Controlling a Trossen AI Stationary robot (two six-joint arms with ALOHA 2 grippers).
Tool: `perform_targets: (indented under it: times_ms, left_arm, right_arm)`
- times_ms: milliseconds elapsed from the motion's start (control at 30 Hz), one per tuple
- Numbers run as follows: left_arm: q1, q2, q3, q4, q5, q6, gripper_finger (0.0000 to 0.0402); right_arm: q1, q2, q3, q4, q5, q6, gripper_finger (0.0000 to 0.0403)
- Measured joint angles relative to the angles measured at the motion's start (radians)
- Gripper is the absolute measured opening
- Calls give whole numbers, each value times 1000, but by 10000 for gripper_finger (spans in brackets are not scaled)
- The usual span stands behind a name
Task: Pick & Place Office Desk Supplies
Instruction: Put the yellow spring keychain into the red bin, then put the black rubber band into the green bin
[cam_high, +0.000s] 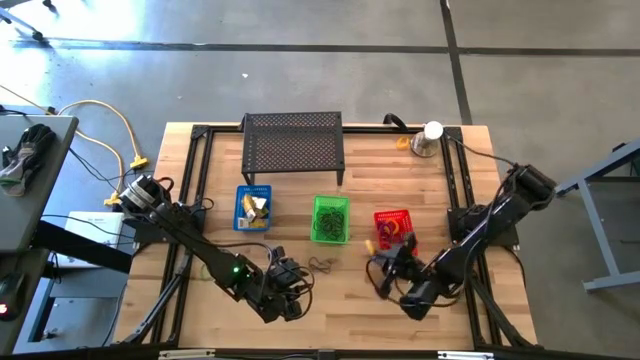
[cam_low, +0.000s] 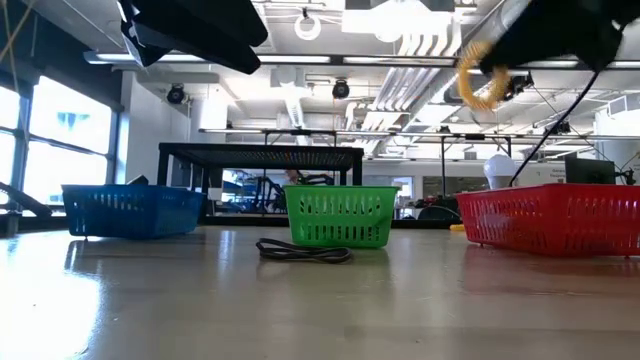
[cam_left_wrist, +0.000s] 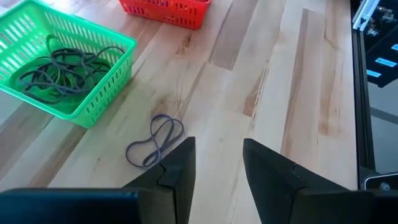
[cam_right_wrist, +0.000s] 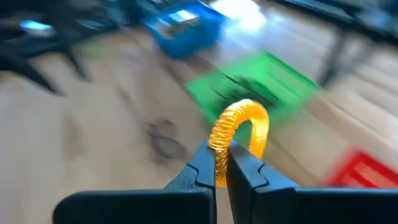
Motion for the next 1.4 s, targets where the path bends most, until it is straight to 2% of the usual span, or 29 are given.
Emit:
perform_targets:
  times_ms: [167, 300, 467, 633, 733, 833, 933, 1033, 1133, 1300, 1400]
  left_arm:
    - [0, 0, 0, -1, 3, 0, 130]
    - [0, 0, 0, -1, 2, 1, 130]
    - [2, 0, 0, -1, 2, 3, 130]
    - [3, 0, 0, 0, 2, 3, 130]
    - [3, 0, -1, -1, 2, 3, 130]
    - [3, 0, -1, -11, 2, 12, 130]
    - [3, 0, -6, -12, 1, 102, 130]
    - [9, -1, -42, -7, -27, 225, 130]
    - [16, 5, -98, 32, -78, 262, 130]
    - [37, 6, -213, 220, -88, 320, 130]
    - [50, 6, -273, 346, -84, 374, 130]
  right_arm:
    - [-20, 8, -1, -325, -105, 374, 3]
    - [-51, 27, -2, -460, -190, 541, 3]
    - [-108, 33, -2, -496, -318, 578, 11]
    - [-134, 33, -2, -494, -346, 517, 68]
    - [-134, 33, -2, -495, -325, 505, 116]
    - [-133, 33, -2, -495, -248, 497, 158]
    - [-127, 30, -2, -490, -178, 478, 183]
    - [-121, 29, -2, -428, -145, 398, 192]
    - [-111, 28, -2, -346, -81, 287, 194]
    - [-78, 28, -2, -168, 65, 106, 194]
    - [-61, 28, -2, -42, 93, -29, 194]
